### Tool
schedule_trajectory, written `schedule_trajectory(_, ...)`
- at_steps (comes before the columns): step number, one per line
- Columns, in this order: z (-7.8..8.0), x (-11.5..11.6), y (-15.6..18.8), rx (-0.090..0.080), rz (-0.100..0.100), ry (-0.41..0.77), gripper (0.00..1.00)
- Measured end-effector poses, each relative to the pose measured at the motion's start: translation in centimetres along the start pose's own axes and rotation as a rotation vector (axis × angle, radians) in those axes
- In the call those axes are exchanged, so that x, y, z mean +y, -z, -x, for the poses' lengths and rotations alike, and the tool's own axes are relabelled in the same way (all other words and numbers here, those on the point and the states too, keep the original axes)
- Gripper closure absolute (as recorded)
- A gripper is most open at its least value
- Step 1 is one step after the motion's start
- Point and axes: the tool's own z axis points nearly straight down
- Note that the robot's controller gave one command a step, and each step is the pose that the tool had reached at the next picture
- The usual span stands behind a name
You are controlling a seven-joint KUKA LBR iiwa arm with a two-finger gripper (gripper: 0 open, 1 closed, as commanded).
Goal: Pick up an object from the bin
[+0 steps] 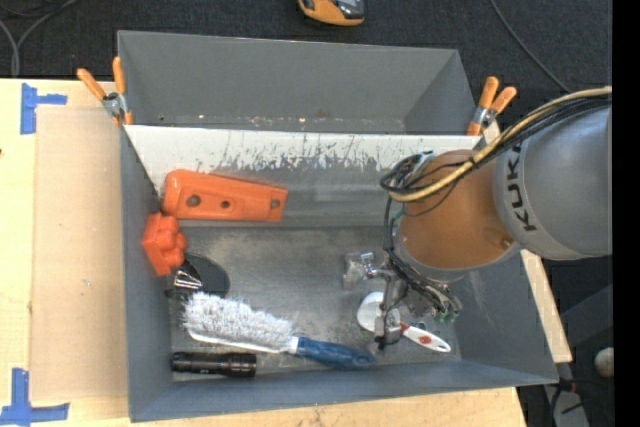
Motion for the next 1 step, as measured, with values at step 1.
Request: schedule_trajectory(1,-3.42,-1.5,1.77,-0.017,0.002,0.11,0.0)
